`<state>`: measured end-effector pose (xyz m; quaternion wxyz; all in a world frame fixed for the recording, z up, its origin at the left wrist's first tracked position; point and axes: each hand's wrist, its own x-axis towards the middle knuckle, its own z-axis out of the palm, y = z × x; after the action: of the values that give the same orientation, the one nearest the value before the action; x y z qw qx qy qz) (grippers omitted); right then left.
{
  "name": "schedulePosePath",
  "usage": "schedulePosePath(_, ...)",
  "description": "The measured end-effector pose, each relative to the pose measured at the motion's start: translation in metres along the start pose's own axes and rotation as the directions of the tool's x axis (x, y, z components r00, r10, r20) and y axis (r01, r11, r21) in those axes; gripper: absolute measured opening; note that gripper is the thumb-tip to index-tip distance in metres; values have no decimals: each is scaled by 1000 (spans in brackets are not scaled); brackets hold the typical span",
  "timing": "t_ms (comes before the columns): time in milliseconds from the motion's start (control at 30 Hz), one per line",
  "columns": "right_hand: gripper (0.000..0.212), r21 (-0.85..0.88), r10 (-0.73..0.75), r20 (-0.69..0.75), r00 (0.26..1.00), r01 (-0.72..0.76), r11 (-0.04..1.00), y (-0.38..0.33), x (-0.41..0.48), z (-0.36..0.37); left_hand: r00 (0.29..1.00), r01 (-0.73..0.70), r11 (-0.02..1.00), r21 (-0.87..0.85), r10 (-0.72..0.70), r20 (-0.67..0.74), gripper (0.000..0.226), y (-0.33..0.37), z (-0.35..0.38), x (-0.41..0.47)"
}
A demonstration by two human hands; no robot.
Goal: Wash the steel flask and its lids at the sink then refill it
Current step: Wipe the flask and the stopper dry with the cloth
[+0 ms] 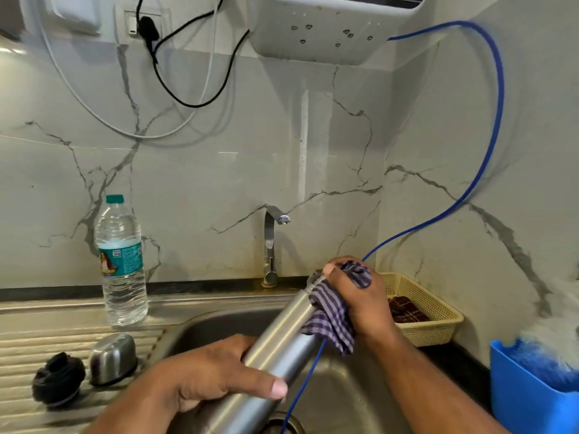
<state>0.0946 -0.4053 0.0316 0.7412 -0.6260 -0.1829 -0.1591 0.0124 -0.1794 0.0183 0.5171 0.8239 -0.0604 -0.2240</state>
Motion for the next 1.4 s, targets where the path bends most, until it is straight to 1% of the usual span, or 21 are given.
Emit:
schedulePosePath(33,12,71,53,-34,998,-50,996,1,0,1,999,0,996,-88,5,52,83,-3,1,0)
schedulePosePath(67,16,143,114,-62,992,-104,984,2,1,3,996,-22,984,-178,37,79,78,-4,2,-2)
schedulePosePath(133,21,240,199,-103,975,-169,956,4,6,5,990,-77,949,-305,108,89,67,-6,4,0)
schedulePosePath(200,22,307,232,-144,962,-180,935,6,13,2,987,-122,908,-401,153,47,73,-5,7,4)
schedulePosePath(233,29,327,256,-174,951,-190,926,8,17,-2,990,-118,889,-443,139,16,77,-5,8,7)
schedulePosePath(300,49,296,339,-233,911,-266,917,13,24,-13,995,-103,856,-506,85,-59,84,-1,11,12)
schedulePosePath(333,53,279,382,-273,883,-307,910,17,28,-20,995,-96,844,-527,58,-87,87,3,15,12)
schedulePosePath(400,53,296,463,-304,833,-380,876,27,40,-36,993,-80,815,-574,18,-113,88,8,20,12)
schedulePosePath(467,43,346,522,-288,803,-421,838,34,52,-49,989,-71,787,-612,-24,-146,80,11,23,11)
schedulePosePath(500,36,352,530,-302,792,-424,834,34,57,-55,986,-63,777,-626,-47,-157,78,11,23,11)
schedulePosePath(567,32,354,527,-365,768,-409,841,31,67,-63,983,-39,761,-647,-86,-160,77,11,22,10)
schedulePosePath(633,42,278,474,-455,754,-385,880,28,77,-69,982,-30,743,-669,-101,-157,78,11,20,10)
schedulePosePath(700,57,87,376,-513,772,-389,917,24,84,-74,981,-32,736,-677,-105,-161,76,10,18,11)
schedulePosePath(767,77,-108,299,-526,797,-411,905,23,88,-79,980,-35,730,-683,-108,-166,74,9,17,12)
schedulePosePath(833,85,-245,253,-517,818,-424,872,20,87,-84,979,-37,717,-696,-115,-170,74,8,16,14)
schedulePosePath(967,79,-359,186,-506,842,-402,842,20,78,-92,974,-43,694,-719,-129,-184,77,4,12,21)
schedulePosePath(1067,67,-438,92,-503,860,-345,830,25,67,-95,975,-53,676,-735,-125,-185,80,2,11,24)
schedulePosePath(1167,62,-518,-85,-450,889,-183,835,23,57,-92,978,-62,663,-746,-109,-179,82,7,13,22)
schedulePosePath(1267,62,-560,-265,-364,893,18,828,7,48,-73,969,-116,673,-731,-85,-233,80,11,14,17)
schedulePosePath(1333,61,-534,-310,-308,900,106,839,-4,39,-55,953,-161,679,-716,-82,-293,75,13,14,11)
schedulePosePath(1400,61,-533,-340,-201,919,188,825,-12,27,-35,927,-193,695,-693,-103,-361,74,14,14,0)
